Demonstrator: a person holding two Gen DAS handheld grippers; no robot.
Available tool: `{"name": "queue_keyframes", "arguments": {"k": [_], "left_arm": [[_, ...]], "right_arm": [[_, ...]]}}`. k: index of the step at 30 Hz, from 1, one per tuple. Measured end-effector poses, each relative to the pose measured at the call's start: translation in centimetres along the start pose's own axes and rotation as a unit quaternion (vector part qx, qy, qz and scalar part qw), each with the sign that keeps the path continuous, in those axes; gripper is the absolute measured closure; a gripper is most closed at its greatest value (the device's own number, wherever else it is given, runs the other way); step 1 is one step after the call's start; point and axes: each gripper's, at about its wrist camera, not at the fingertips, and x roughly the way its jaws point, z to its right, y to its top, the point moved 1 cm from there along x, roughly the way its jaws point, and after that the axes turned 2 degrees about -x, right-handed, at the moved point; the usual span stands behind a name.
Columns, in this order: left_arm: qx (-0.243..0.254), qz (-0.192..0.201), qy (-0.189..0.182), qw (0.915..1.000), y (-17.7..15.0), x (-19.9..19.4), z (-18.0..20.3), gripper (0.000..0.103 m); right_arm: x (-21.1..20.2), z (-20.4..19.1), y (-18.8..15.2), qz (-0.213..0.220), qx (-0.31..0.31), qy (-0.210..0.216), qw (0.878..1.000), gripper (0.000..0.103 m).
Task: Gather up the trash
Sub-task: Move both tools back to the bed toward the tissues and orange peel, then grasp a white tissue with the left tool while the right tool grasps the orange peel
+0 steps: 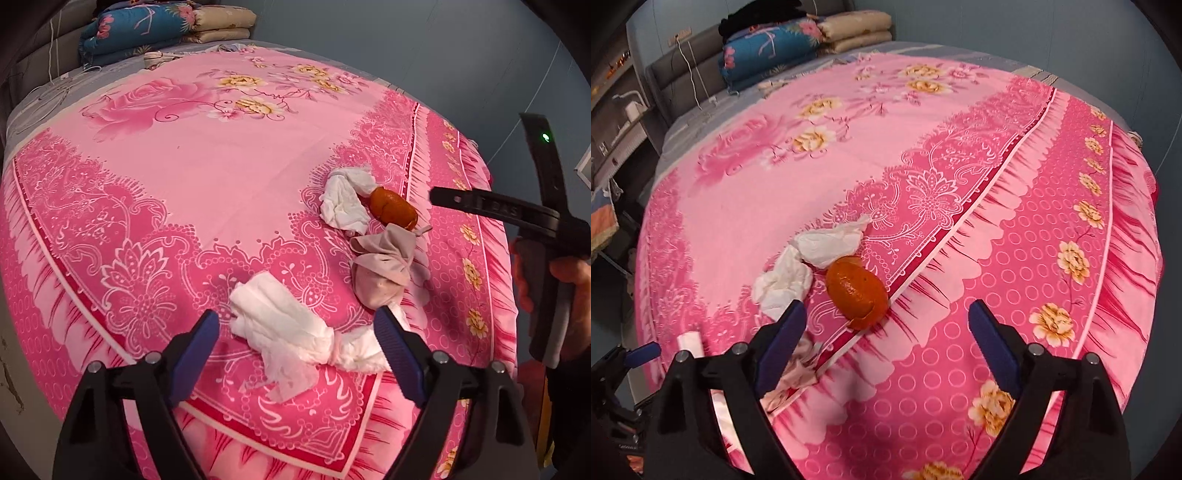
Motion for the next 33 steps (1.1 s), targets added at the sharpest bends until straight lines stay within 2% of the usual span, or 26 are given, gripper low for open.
{"name": "queue_keyframes", "arguments": {"k": [8, 13, 15, 17, 18, 23, 26, 28, 33], "left_arm": [[0.023, -0.025, -0.006, 0.9994, -0.7, 2.3, 0.5, 0.034], [0.024, -0.034, -0.009, 0.9991, -0.7, 3.1, 0.5, 0.049], [0.027, -0.035, -0.009, 0.999, -0.7, 3.3, 0.5, 0.052], [0.027, -0.036, -0.01, 0.9989, -0.7, 3.3, 0.5, 0.056], [0.028, -0.036, -0.008, 0.9989, -0.7, 3.3, 0.6, 0.061], [0.023, -0.035, -0.019, 0.9989, -1.1, 3.1, 0.7, 0.074], [0.02, -0.034, -0.029, 0.9988, -1.2, 2.7, 1.1, 0.08], [0.018, -0.031, -0.031, 0.9989, -1.2, 2.4, 1.2, 0.081], [0.012, -0.024, -0.04, 0.9989, -1.3, 1.4, 0.9, 0.084]], "right_arm": [[4.2, -1.4, 0.6, -0.029, -0.025, -0.006, 0.999, 0.018], [5.7, -2.0, 0.7, -0.041, -0.029, -0.009, 0.999, 0.021], [6.5, -2.1, 0.6, -0.047, -0.029, -0.011, 0.998, 0.022], [7.0, -2.0, 0.6, -0.052, -0.023, -0.013, 0.998, 0.026], [7.3, -2.0, 0.6, -0.054, -0.021, -0.012, 0.998, 0.029], [7.7, -2.2, 0.6, -0.055, -0.02, -0.013, 0.998, 0.033], [7.8, -2.7, 0.6, -0.056, -0.027, -0.017, 0.998, 0.04], [7.8, -2.9, 0.6, -0.056, -0.03, -0.018, 0.998, 0.051], [7.8, -3.3, 0.6, -0.061, -0.023, -0.022, 0.998, 0.061]]}}
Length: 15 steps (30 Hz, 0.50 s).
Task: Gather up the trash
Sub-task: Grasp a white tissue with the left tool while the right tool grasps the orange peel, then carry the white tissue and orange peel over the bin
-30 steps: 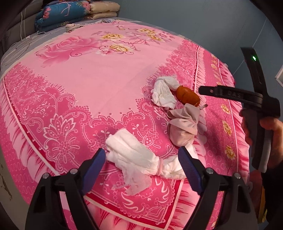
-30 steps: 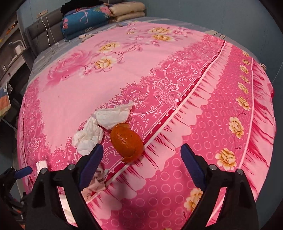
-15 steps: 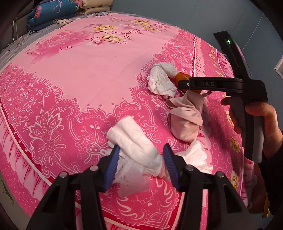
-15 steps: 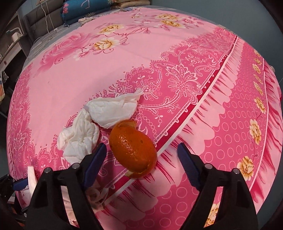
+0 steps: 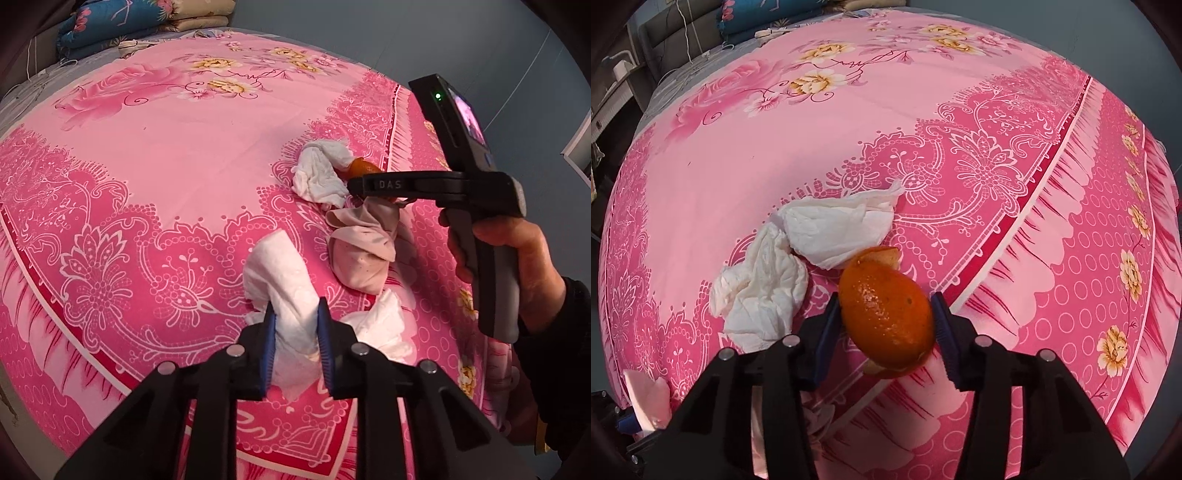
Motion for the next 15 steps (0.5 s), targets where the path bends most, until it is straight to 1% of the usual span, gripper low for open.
{"name": "queue_keyframes", "arguments": {"k": [1, 4, 7, 11, 15], "left_arm": [[-0.003, 0.002, -0.002, 1.0, 0.0, -0.3, -0.1, 0.084], [-0.01, 0.008, -0.007, 0.9999, 0.0, -1.0, -0.3, 0.084], [-0.015, 0.017, -0.009, 0.9997, -0.1, -2.0, -0.4, 0.084], [-0.022, 0.031, -0.011, 0.9992, -0.3, -3.7, -0.5, 0.084], [-0.024, 0.038, -0.006, 0.999, -0.7, -5.0, -0.3, 0.084]], "right_arm": [[0.0, 0.0, 0.0, -0.001, 0.005, 0.0, 1.0, 0.063], [-0.3, 0.3, 0.1, -0.004, 0.02, 0.003, 1.0, 0.066], [-0.9, 0.6, 0.0, -0.002, 0.033, 0.008, 0.999, 0.066], [-2.8, 0.8, -0.5, 0.007, 0.038, 0.017, 0.999, 0.067], [-5.6, 0.9, -1.3, 0.025, 0.038, 0.025, 0.999, 0.067]]}}
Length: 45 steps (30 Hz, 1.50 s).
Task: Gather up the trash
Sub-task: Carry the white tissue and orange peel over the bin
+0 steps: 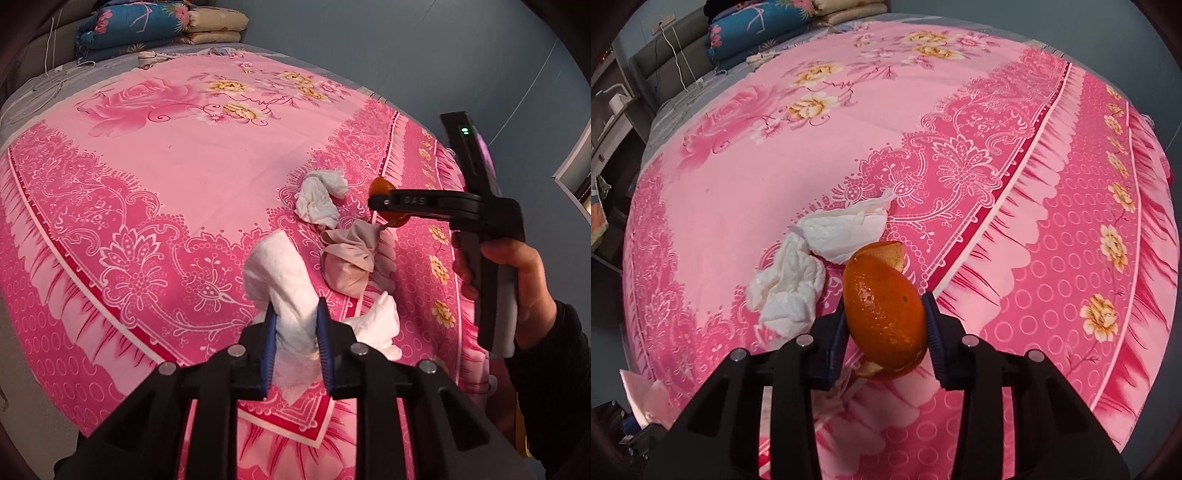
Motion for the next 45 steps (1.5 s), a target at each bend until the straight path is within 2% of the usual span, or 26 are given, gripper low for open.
{"name": "queue_keyframes", "arguments": {"k": [6, 14, 20, 35, 40, 45], "left_arm": [[0.004, 0.007, 0.01, 0.9999, -0.9, -1.7, 0.9, 0.084], [-0.001, 0.024, -0.001, 0.9997, -1.7, -4.7, 2.5, 0.084], [0.014, 0.033, -0.009, 0.9993, -2.8, -6.3, 4.7, 0.084], [0.04, 0.014, -0.031, 0.9986, -5.4, -6.9, 9.9, 0.084], [0.039, 0.006, -0.048, 0.9981, -5.8, -6.9, 11.5, 0.084], [0.059, 0.006, -0.053, 0.9968, -6.2, -7.1, 13.8, 0.084]], "right_arm": [[-4.5, 0.2, -1.6, 0.019, 0.0, 0.015, 1.0, 0.067], [-10.2, 0.8, -5.0, 0.038, 0.007, 0.037, 0.999, 0.067], [-13.7, 1.4, -8.1, 0.041, 0.016, 0.053, 0.998, 0.067], [-21.9, 5.1, -15.5, 0.07, 0.063, 0.073, 0.993, 0.067], [-24.2, 7.2, -17.0, 0.083, 0.085, 0.073, 0.99, 0.067], [-26.4, 9.1, -18.4, 0.098, 0.108, 0.076, 0.986, 0.067]]}}
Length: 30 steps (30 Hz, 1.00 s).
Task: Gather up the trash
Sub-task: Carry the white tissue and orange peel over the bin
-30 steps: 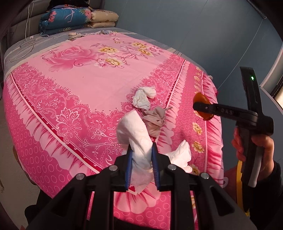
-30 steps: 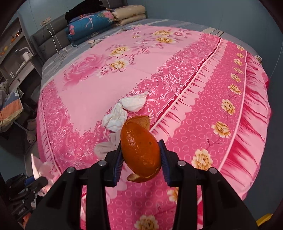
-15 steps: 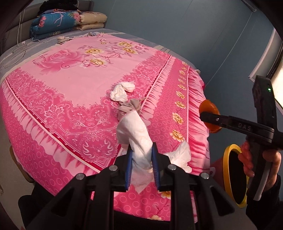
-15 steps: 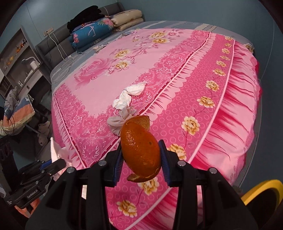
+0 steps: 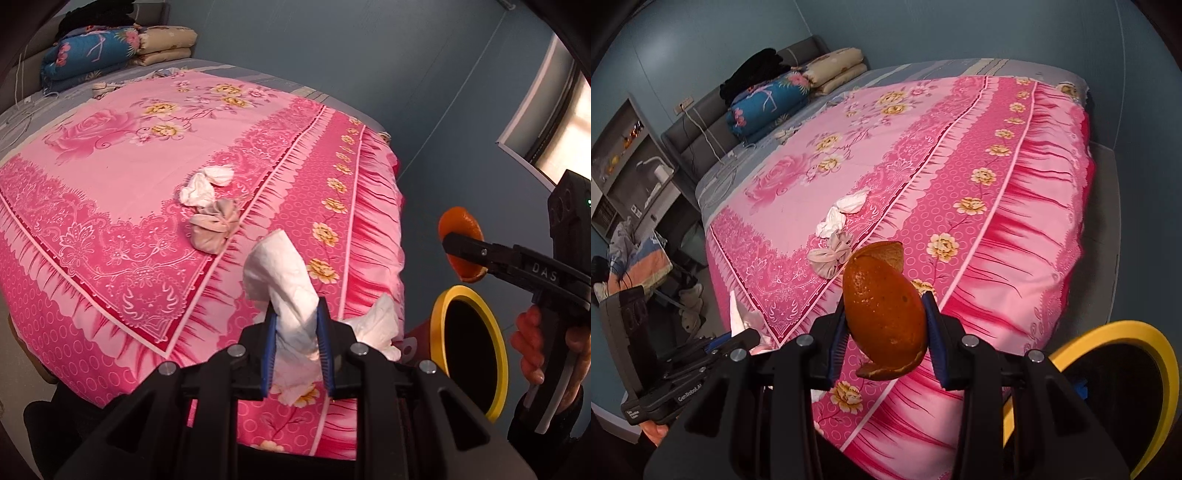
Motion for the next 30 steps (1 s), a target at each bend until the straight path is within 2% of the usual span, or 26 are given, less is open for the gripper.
{"name": "queue_keyframes", "arguments": {"k": [15, 21, 30], "left_arm": [[0.079, -0.018, -0.054, 0.9952, -0.8, 0.7, 8.8, 0.084], [0.119, -0.037, -0.088, 0.9883, -1.3, 1.7, 13.2, 0.084], [0.168, -0.054, -0.14, 0.9743, -2.7, 2.7, 18.6, 0.084]], "right_arm": [[-7.5, 5.3, -1.5, 0.052, 0.065, -0.03, 0.996, 0.067], [-10.5, 7.6, -2.0, 0.078, 0.094, -0.06, 0.991, 0.067], [-13.8, 11.9, -4.0, 0.088, 0.15, -0.098, 0.98, 0.066]]}}
